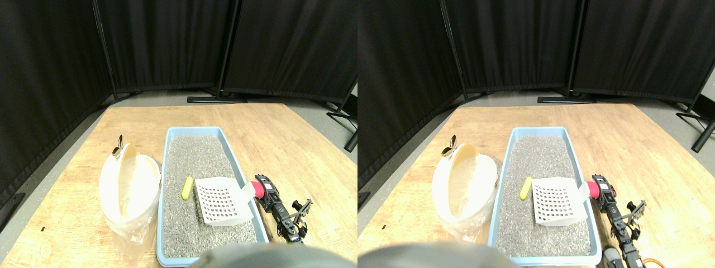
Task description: Scoop (unimanual)
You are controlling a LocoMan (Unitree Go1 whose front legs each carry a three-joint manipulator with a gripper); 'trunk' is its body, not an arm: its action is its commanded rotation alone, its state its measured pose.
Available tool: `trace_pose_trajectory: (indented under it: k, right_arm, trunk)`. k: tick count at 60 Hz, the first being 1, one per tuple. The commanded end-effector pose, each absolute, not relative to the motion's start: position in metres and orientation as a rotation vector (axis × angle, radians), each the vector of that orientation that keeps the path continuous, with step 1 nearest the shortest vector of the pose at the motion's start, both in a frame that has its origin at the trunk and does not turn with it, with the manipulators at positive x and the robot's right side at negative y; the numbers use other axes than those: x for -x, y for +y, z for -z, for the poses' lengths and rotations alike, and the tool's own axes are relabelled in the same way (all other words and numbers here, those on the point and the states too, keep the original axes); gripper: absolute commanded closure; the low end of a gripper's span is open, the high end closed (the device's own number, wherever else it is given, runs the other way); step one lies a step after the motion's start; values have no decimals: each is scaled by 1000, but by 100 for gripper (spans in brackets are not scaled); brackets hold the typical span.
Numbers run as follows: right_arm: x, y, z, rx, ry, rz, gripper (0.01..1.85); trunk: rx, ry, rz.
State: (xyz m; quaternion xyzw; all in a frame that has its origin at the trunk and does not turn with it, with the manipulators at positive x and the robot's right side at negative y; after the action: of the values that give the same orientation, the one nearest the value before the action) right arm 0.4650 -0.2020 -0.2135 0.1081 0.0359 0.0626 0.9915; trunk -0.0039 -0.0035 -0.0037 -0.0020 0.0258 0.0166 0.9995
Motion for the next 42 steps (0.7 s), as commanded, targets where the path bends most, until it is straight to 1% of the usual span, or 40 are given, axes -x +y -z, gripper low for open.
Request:
trace_pose_trajectory:
  k: [1,6,12,13,14,16,21,27,42]
  right_arm:
    - [-463,-206,211,-167,45,-116,181]
    - [-459,-204,201,-119,17,-133,181]
    - [-457,-204,196,-94,7,-135,180]
    - [-456,-203,190,-71,-24,-138,181]
    - [-456,-203,188,-60,-26,-131,181]
    - [-456,-202,184,-53,-58,-164,181]
    - [-457,-201,176,-45,-83,-181,181]
    - [-461,-200,162,-23,-104,-212,181]
    - [-470,-193,138,41,-129,-281,180]
  trunk:
    - [24,70,-49]
    - [28,66,-54]
    - [30,65,-56]
    - [32,63,-58]
    - [35,62,-61]
    - [37,62,-64]
    - [43,59,-70]
    - [53,54,-80]
    - [80,45,-112]
